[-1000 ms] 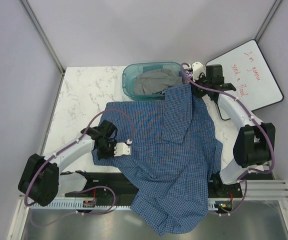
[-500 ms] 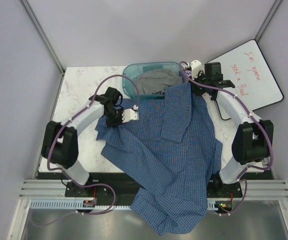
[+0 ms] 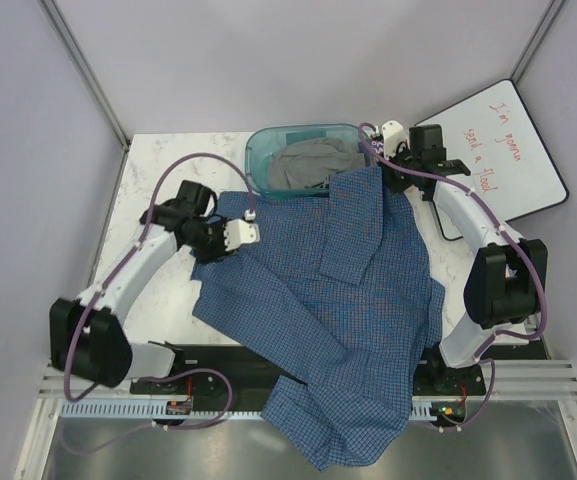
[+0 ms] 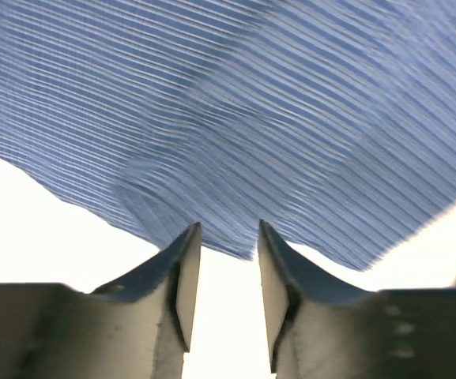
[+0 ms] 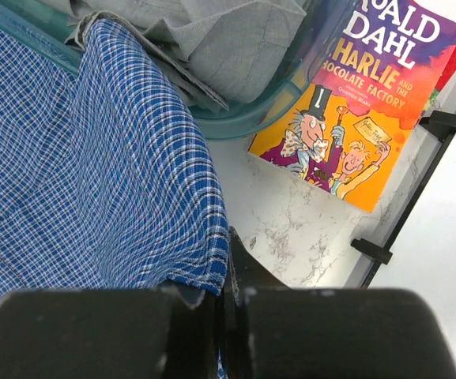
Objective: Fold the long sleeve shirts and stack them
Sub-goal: Flatten the shirt out
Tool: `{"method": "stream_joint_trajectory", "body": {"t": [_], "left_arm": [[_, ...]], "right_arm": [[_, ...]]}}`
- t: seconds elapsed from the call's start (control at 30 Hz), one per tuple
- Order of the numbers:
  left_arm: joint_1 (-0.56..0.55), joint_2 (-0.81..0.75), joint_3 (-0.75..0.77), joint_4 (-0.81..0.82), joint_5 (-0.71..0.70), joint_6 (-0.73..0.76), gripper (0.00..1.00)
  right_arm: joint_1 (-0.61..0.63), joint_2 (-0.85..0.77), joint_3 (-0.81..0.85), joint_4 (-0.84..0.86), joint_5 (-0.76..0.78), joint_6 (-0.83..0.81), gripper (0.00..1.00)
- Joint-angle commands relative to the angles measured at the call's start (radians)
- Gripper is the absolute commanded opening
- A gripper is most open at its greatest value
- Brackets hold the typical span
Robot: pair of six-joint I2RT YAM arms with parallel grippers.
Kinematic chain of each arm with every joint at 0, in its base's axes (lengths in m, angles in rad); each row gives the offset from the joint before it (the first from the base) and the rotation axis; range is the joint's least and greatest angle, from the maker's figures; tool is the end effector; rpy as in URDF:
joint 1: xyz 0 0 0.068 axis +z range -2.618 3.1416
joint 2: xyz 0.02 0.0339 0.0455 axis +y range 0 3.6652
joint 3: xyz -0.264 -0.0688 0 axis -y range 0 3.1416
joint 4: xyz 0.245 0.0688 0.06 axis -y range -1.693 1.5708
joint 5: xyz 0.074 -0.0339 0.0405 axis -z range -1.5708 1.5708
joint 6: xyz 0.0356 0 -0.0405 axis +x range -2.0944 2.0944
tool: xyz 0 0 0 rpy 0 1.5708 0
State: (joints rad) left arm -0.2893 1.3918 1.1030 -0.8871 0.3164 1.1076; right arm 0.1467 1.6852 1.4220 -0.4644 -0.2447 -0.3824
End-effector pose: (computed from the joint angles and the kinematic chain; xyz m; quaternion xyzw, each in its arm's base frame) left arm 0.2522 -0.0866 0.2615 0.6463 0.7217 -0.0647 0.2392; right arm 0.3780 0.0646 0.2978 -0.2850 0.8611 0.0628 0.4164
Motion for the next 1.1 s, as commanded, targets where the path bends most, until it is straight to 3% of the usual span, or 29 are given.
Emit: {"method": "stream_joint_trajectory", "body": {"t": [0.0,0.03,0.23,0.37,0.53,0.63,0.73,0.8,0.9,1.07], "left_arm": [[-0.001,-0.094,-0.182,-0.080,0.032,0.054,0.38],[-0.001,-0.079,-0.201,-0.060,0.009,0.035,0.32],[-0.008,0.025,-0.241,0.083,-0.011,-0.077,0.21],[-0.010,0.078,-0.308,0.125,-0.083,-0.069,0.15],[-0.060,-0.022,-0.501,0.057,-0.204,0.038,0.12],[-0.122,-0.129,-0.557,-0.099,-0.183,0.069,0.11],[-0.134,-0.223,-0.445,-0.304,-0.053,0.121,0.10],[-0.133,-0.232,-0.306,-0.337,0.001,0.086,0.10],[-0.087,-0.137,-0.133,-0.241,0.067,-0.021,0.14],[-0.042,0.080,-0.078,-0.004,-0.017,-0.089,0.18]], "right_arm": [[0.004,-0.002,0.037,0.012,0.005,-0.004,0.03],[0.004,-0.005,0.035,0.012,0.005,-0.003,0.03],[0.004,-0.015,0.041,0.012,0.015,-0.003,0.03],[0.004,-0.004,0.057,0.010,0.018,0.000,0.03],[0.002,0.013,0.087,0.007,0.018,-0.003,0.03],[0.004,0.022,0.101,0.003,0.021,-0.009,0.03],[0.004,0.027,0.107,0.001,0.022,-0.012,0.03],[0.004,0.033,0.110,-0.002,0.019,-0.010,0.03],[0.002,0.036,0.114,-0.002,0.018,-0.009,0.03],[0.002,0.036,0.127,-0.003,0.021,-0.006,0.03]]}}
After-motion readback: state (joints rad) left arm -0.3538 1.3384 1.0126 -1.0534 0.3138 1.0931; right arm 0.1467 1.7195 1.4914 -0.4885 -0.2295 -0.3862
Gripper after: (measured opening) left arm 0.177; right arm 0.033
